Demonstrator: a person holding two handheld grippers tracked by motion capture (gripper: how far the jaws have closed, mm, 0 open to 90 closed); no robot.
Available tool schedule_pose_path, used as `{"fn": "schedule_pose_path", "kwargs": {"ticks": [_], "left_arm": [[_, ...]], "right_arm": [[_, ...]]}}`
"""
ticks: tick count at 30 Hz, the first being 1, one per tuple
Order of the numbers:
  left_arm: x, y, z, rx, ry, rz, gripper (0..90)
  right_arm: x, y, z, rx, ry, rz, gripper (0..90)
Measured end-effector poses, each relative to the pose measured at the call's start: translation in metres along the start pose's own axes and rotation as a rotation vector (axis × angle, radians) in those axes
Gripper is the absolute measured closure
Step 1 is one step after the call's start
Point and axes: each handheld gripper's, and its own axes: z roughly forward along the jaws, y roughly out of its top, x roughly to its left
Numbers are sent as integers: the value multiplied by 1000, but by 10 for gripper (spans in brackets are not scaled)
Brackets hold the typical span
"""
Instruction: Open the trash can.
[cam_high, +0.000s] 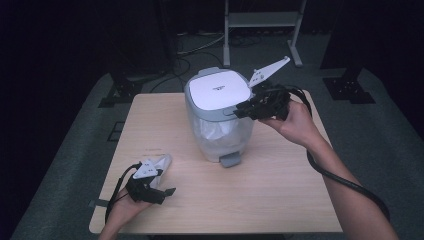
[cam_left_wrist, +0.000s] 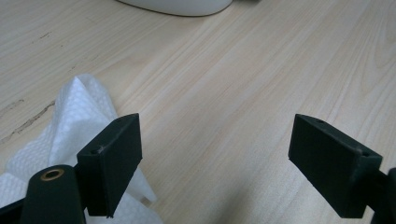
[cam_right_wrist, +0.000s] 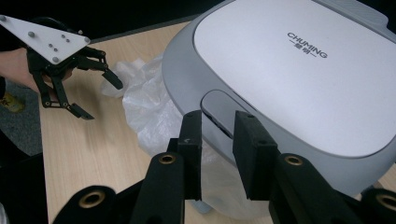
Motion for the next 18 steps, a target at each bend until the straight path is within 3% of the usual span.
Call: {"fn": "schedule_pose_path", "kwargs": {"ticks": [8,18], "left_arm": [[1,-1,-1,1,0,-2,162],[2,-2,-1,0,6,-6,162]], "right_arm": [[-1,7,12,12,-7,-9,835],[-2,13,26,11,-3,-22,877]]}}
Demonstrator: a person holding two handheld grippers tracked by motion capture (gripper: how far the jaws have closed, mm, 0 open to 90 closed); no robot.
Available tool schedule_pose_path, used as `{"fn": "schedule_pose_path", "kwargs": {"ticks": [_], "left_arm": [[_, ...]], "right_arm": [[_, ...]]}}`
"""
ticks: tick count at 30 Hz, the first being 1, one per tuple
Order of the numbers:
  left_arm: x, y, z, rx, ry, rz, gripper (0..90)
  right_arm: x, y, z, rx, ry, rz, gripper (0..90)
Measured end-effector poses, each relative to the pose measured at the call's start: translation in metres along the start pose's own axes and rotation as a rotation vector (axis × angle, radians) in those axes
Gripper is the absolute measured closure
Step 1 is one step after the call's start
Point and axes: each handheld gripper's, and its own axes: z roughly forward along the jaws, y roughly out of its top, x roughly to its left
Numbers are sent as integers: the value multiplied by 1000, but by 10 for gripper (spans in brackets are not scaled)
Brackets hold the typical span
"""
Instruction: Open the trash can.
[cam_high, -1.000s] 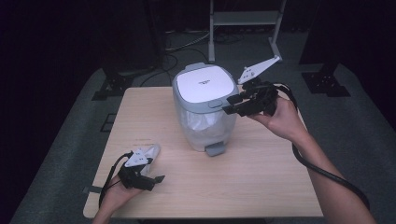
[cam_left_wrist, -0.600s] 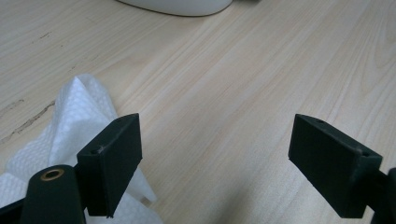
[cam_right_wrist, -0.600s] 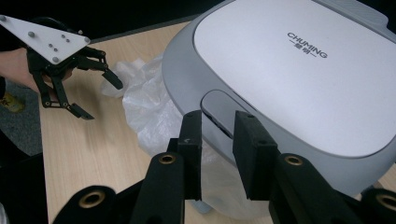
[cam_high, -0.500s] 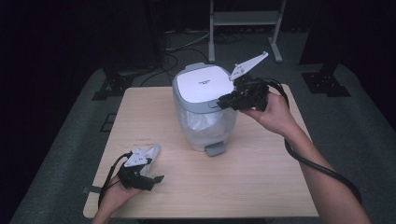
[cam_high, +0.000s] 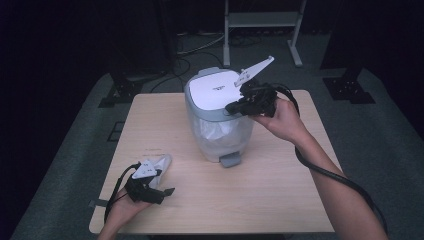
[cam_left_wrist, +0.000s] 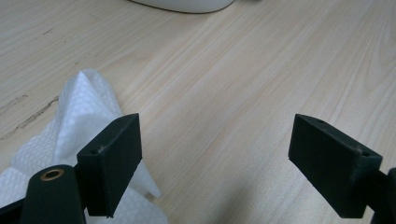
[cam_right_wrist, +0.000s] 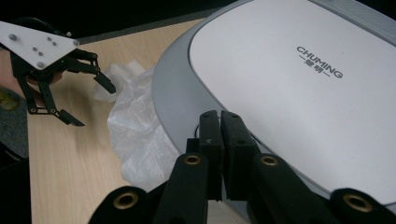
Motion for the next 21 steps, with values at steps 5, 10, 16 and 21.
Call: {"fn": "schedule_pose_path", "kwargs": {"ticks": [5,10,16,21], "left_arm": [[0,-1,0,2,-1,-1,162],[1,-1,-1,0,-4,-5,162],[-1,0,1,2,-9,-5,162],[-2,0,1,1,-13,-2,162]], "right_arm": [[0,1,3,-13,-10,4,897],[1,0,4,-25,-17,0,898],[4,-4,5,-37,-23,-19,899],[6,-6,5,-45,-6,-18,899]]}}
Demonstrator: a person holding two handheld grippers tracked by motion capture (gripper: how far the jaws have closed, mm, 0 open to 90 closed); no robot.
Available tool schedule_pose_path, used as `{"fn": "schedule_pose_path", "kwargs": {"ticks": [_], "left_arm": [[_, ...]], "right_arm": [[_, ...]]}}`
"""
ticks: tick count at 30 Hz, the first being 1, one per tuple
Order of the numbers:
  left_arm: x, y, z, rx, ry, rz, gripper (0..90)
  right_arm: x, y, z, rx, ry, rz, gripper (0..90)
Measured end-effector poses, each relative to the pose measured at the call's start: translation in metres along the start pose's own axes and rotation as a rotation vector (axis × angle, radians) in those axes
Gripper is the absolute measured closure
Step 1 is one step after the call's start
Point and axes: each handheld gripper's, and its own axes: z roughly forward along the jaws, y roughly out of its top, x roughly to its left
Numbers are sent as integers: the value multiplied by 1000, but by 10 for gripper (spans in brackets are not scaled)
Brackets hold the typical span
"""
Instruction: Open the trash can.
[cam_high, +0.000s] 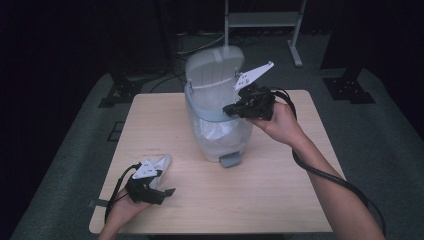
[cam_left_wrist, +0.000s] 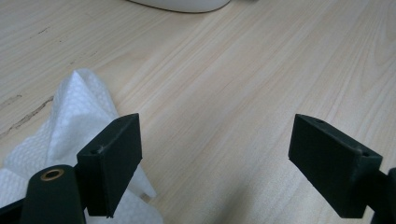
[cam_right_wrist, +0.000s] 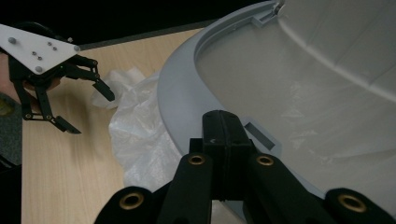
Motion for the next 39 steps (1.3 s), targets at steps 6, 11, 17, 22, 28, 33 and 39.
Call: {"fn": "schedule_pose_path", "kwargs": {"ticks": [6,11,17,22,28,33,39], "left_arm": [[1,0,-2,-5,4,-1,162],[2,0,-3,-7,12,-4,162],[1,1,-5,-7,26,-2,162],[2,1,-5,-10,34,-2,162],[3,1,-6,-6,42,-3,162],[3,2,-7,-8,51,-8,163],[4,3,-7,-9,59,-6,163]], "right_arm": [[0,-6,-10,-51,24,33,897],[4,-16,-23,-70,24,36,888],[6,-40,-38,-80,29,68,858],[4,-57,-38,-61,30,92,822],[2,-81,-33,-39,43,122,748],[5,-105,-25,-10,25,135,690],[9,-125,-16,15,21,140,677]]}}
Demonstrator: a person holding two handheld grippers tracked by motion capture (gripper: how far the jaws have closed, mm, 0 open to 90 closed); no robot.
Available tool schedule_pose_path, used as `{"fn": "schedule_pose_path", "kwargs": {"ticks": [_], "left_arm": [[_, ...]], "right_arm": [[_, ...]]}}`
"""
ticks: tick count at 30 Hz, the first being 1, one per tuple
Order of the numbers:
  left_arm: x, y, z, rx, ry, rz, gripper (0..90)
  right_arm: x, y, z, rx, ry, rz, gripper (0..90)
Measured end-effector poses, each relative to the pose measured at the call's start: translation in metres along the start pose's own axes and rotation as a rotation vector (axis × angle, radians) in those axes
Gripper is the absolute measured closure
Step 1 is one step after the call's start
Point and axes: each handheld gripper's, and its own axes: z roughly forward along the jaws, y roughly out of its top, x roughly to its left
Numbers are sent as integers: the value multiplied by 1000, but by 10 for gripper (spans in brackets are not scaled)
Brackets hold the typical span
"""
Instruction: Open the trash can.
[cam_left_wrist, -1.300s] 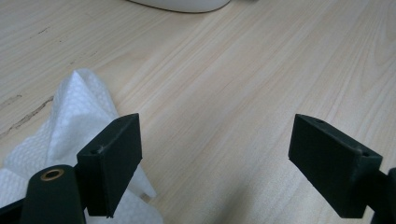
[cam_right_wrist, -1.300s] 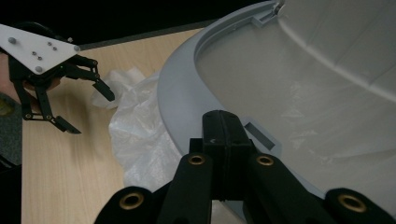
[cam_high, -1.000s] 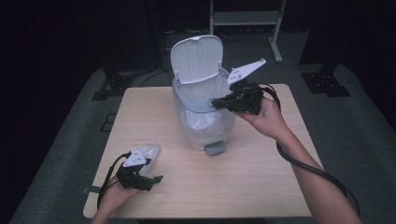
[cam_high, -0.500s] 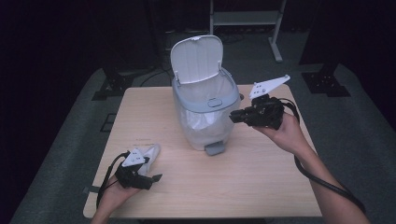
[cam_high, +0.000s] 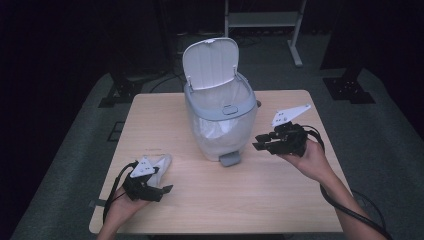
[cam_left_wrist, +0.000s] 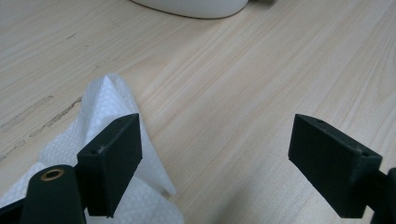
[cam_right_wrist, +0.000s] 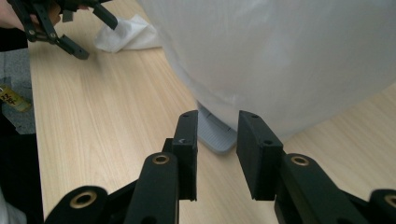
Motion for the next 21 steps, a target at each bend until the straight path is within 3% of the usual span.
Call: {"fn": "schedule_pose_path", "kwargs": {"ticks": [11,21], "left_arm": [[3,2,-3,-2,15,2,169],[9,2,-6,3,49,3,242]], "right_arm": [[-3,-29,9,0,-9,32,628],[-2,-58,11,0,-13,69,603]]}}
